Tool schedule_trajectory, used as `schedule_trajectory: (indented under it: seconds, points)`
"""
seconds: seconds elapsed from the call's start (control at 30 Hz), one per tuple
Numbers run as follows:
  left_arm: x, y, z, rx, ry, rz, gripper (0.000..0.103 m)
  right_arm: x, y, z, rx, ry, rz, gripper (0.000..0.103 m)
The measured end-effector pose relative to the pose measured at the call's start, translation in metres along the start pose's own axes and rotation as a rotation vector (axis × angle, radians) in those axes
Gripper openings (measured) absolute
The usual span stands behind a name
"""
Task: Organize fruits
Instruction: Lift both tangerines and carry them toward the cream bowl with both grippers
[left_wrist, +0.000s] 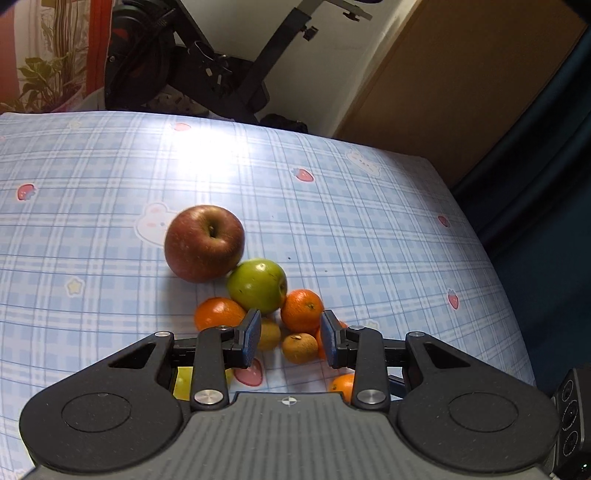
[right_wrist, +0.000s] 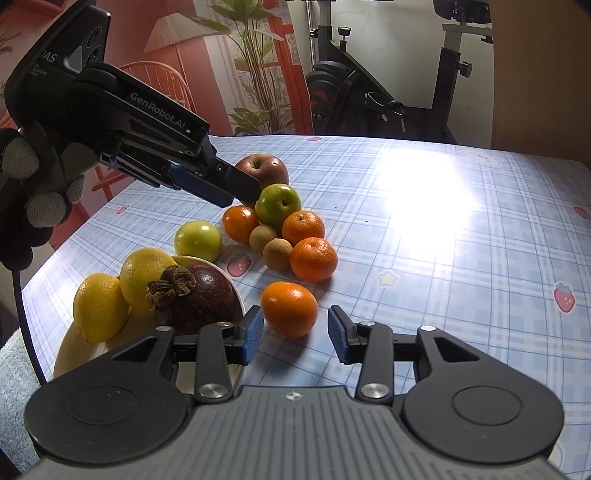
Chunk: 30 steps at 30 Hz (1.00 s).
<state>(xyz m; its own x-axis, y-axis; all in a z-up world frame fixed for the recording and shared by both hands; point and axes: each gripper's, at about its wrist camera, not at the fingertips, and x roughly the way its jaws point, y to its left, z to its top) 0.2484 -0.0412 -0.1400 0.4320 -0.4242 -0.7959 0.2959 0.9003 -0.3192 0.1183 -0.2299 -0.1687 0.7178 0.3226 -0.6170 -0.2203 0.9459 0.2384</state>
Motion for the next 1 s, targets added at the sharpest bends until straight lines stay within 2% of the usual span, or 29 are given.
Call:
schedule_trajectory:
  seconds: [0.17,0.4,0.63,0.73,0.83,1.0]
  points:
    - [0.002,0.015,0.006,-0.023,-0.009,0.087,0.036,0.013,-0.002,0.008,0.017,0.012,0.015,0.043]
    - [0.008,0.020,0.004,0.033,0.001,0.161,0.039,0.021,-0.006,0.003,0.043,0.023,0.029,0.042]
    - [0.018,0.026,0.003,0.021,0.017,0.151,0.040,0.015,-0.010,-0.001,0.062,0.002,0.017,0.041]
    - [0.025,0.028,0.003,0.010,0.021,0.127,0.045,0.011,-0.013,-0.004,0.074,-0.005,0.006,0.041]
    - [0.030,0.029,0.002,0.010,0.025,0.119,0.045,0.008,-0.013,-0.004,0.075,-0.007,-0.007,0.041]
    - [0.035,0.034,-0.003,-0.043,0.026,0.090,0.045,0.005,-0.016,-0.005,0.082,-0.011,-0.027,0.041]
